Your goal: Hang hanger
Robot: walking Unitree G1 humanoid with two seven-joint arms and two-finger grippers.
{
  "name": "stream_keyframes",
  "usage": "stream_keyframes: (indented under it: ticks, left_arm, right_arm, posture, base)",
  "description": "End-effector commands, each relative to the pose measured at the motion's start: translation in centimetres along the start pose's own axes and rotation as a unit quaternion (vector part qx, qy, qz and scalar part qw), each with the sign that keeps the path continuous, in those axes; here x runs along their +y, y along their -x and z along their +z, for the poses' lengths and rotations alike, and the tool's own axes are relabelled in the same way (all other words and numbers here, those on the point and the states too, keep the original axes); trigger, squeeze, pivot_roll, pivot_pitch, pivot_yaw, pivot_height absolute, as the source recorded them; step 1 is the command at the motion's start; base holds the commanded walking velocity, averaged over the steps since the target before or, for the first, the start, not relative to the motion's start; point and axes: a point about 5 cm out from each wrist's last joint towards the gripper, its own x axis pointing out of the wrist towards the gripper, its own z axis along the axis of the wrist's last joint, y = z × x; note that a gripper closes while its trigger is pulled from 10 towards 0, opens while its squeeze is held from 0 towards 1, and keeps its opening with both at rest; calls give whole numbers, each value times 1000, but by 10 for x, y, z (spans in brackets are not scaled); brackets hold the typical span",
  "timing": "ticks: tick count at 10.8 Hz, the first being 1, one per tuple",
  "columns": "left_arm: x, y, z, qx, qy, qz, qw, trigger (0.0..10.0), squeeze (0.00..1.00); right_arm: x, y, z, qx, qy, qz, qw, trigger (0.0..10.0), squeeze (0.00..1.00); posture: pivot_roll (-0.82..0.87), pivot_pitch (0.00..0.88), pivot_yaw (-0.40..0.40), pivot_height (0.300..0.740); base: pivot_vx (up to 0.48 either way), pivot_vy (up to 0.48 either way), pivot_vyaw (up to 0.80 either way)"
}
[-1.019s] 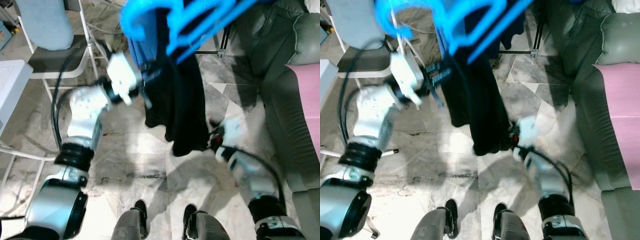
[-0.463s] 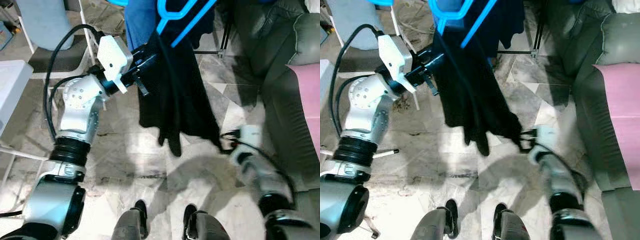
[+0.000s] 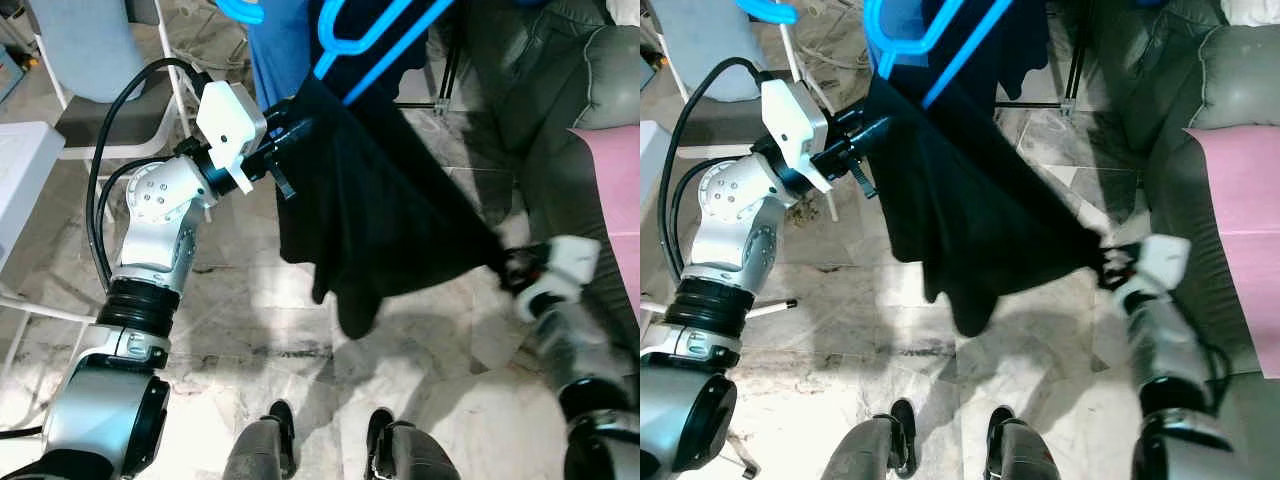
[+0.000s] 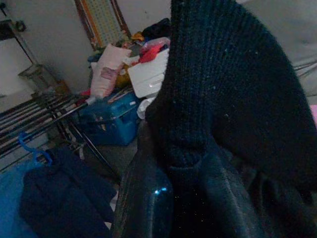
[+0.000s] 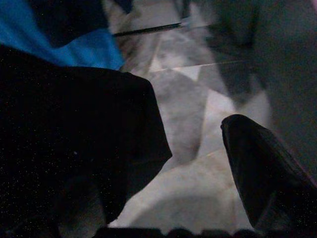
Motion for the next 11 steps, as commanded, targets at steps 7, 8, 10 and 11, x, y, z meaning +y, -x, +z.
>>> stream_keyframes:
  ticks: [7, 8, 10, 11]
  left_arm:
    - [-42, 72, -58, 108, 103, -19, 989, 0, 0]
    - [-59, 81, -68, 131, 123, -55, 982, 0, 0]
    - [-84, 94, -82, 158, 169, -105, 967, 0, 0]
    - [-93, 101, -89, 178, 186, -126, 958, 0, 0]
  right_arm:
    - [-40, -10, 109, -116, 33, -57, 991, 0, 0]
    - [-32, -13, 126, -136, 41, -43, 989, 0, 0]
    - [-22, -17, 140, -149, 47, -26, 987, 0, 0]
    - [-21, -17, 141, -148, 50, -24, 987, 0, 0]
  posture:
    - [-23, 280, 69, 740]
    - [-23, 280, 69, 740]
    - [-39, 281, 60, 740]
    - [-47, 282, 59, 740]
  base:
    - [0, 0, 0]
    - [0, 0, 0]
    - [0, 0, 0]
    - [0, 0, 0]
